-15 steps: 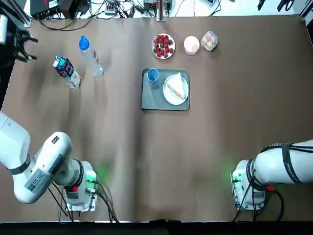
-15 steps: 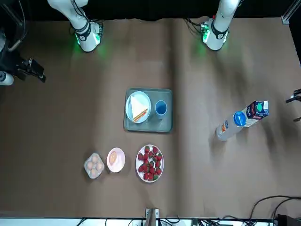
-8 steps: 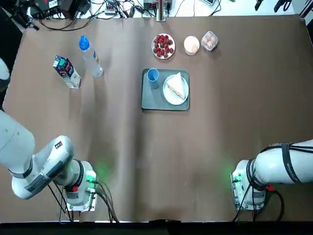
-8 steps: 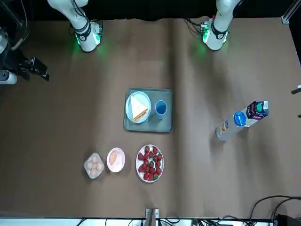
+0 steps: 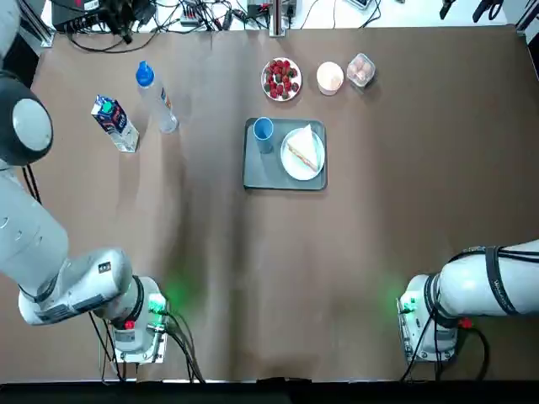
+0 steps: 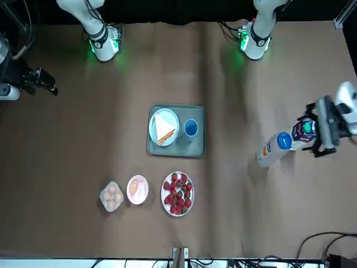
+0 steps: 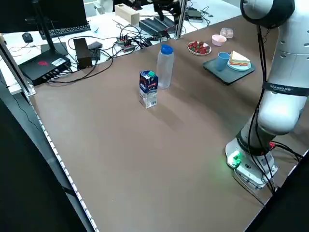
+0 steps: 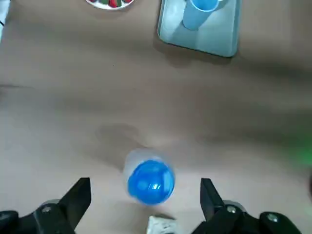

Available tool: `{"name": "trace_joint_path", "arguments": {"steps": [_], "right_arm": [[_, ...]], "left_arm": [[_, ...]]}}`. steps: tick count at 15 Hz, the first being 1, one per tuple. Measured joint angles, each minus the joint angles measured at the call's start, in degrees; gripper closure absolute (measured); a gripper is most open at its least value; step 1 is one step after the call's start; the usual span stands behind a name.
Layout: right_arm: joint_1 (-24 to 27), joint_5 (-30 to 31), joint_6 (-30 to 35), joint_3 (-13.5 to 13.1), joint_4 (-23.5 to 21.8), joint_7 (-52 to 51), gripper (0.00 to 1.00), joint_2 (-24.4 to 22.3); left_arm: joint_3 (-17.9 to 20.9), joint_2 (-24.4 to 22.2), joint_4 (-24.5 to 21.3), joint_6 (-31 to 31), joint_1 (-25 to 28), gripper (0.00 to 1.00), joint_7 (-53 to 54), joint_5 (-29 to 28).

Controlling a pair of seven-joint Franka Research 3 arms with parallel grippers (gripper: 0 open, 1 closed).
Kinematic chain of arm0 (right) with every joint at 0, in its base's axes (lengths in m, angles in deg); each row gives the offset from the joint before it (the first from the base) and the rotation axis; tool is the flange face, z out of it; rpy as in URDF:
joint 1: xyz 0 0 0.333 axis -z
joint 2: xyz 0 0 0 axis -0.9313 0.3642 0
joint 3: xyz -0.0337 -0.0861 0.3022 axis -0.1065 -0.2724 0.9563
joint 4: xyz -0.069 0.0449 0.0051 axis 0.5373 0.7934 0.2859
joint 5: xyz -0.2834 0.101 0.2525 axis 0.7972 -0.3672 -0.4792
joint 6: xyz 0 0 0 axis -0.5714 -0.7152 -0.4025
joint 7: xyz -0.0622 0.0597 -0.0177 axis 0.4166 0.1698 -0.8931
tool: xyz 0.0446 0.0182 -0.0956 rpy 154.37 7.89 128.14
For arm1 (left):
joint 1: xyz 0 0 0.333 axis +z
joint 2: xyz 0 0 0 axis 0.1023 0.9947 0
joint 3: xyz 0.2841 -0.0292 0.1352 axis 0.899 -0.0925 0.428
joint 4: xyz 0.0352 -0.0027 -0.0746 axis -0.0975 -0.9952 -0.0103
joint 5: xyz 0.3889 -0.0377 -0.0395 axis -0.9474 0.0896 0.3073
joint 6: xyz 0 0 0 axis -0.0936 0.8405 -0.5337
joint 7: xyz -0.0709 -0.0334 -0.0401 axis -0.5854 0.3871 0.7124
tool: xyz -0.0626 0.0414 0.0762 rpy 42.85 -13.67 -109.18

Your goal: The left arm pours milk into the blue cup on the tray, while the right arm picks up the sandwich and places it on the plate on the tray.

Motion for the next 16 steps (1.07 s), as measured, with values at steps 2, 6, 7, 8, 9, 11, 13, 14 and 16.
{"name": "trace_joint_path", "arguments": {"steps": [2, 6, 7, 8, 9, 11, 13, 14, 16], "right_arm": [[0.0, 0.0, 0.0, 0.0, 0.0, -0.1, 0.00, 0.1], [0.0, 0.1, 0.1, 0.0, -0.1, -0.8, 0.00, 0.2], [0.0, 0.1, 0.1, 0.0, -0.2, -0.9, 0.00, 0.2], [0.0, 0.2, 0.1, 0.0, -0.2, -1.0, 0.00, 0.2], [0.0, 0.2, 0.1, 0.0, -0.2, -1.0, 0.00, 0.3], [0.0, 0.2, 0.1, 0.0, -0.2, -1.1, 0.00, 0.3], [0.0, 0.3, 0.1, 0.0, -0.2, -1.9, 0.00, 0.3], [0.0, 0.3, 0.1, 0.0, -0.2, -2.5, 0.00, 0.3], [0.0, 0.3, 0.1, -0.1, -0.2, -3.3, 0.00, 0.3]], "left_arm": [[0.0, 0.0, 0.0, -0.1, -4.2, 0.01, -10.3, -3.4], [0.0, -0.3, 0.0, -0.5, -11.0, 0.01, -31.3, -8.8], [0.0, -0.5, 0.1, -0.5, -12.4, 0.01, -35.9, -10.4], [0.0, -0.9, 0.2, -0.5, -13.7, 0.01, -40.6, -11.7], [0.0, -1.5, 0.2, -0.5, -14.7, 0.01, -45.1, -12.7], [0.0, -3.0, 0.2, -0.2, -16.1, 0.01, -53.3, -14.6], [0.0, -4.5, 0.2, 1.3, -16.8, 0.01, -60.9, -15.4], [0.0, -5.2, 0.2, 2.1, -16.9, 0.01, -64.8, -15.4], [-0.1, -7.1, 0.2, 3.6, -17.0, 0.01, -76.6, -15.4]]}}
